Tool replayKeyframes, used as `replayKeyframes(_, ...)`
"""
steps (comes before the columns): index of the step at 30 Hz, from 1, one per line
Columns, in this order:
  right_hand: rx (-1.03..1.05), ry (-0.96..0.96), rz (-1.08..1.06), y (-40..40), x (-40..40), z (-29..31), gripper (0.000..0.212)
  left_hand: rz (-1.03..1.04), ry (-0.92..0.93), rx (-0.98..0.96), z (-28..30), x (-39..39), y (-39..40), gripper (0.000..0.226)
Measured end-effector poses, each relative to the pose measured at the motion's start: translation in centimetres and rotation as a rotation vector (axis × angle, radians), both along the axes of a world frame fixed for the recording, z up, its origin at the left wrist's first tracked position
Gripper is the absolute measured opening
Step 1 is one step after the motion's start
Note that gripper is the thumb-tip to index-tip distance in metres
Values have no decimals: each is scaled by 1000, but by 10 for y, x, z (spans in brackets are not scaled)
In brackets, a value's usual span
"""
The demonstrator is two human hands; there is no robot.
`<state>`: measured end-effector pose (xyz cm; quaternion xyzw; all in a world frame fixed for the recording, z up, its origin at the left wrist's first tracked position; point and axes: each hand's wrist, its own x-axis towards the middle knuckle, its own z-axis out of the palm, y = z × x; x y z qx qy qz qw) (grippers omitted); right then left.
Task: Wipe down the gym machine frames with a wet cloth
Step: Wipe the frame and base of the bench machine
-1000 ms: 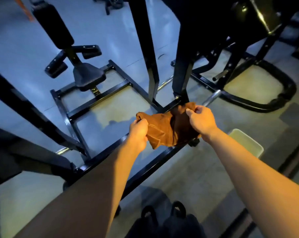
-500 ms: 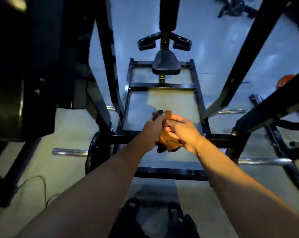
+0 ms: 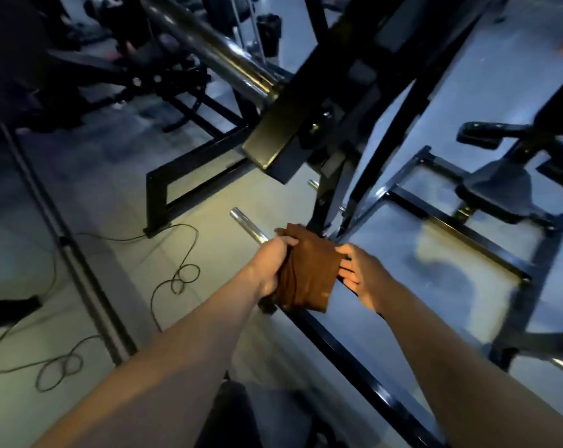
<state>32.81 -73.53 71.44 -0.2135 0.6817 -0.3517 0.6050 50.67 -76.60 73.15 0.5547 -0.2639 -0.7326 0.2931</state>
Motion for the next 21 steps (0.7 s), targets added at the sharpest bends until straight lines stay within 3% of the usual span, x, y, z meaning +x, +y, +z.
replayKeyframes(1, 17, -83, 28, -7, 14, -1, 36, 24, 12, 7, 5, 15, -3, 28)
replayKeyframes(3, 5, -191, 96, -27, 48, -1, 22, 102, 13, 5, 14, 51, -14, 32)
replayKeyframes(5, -33, -220, 108, -45, 80, 2, 13, 166, -2, 26, 19, 83, -28, 33)
replayKeyframes(7, -103, -200, 86, -68, 113, 1, 20, 188, -63, 20, 21, 113, -47, 28)
replayKeyframes(13, -247, 111, 41, -138, 213, -14, 40, 193, -191, -47, 2, 193, -116, 9)
replayKeyframes(17, -230, 170, 6, -177, 260, -21, 47, 237, -168, -26, -13, 234, -157, 10)
replayKeyframes(21, -282, 351, 33, -199, 288, -26, 46, 241, -134, 43, -21, 262, -192, 7)
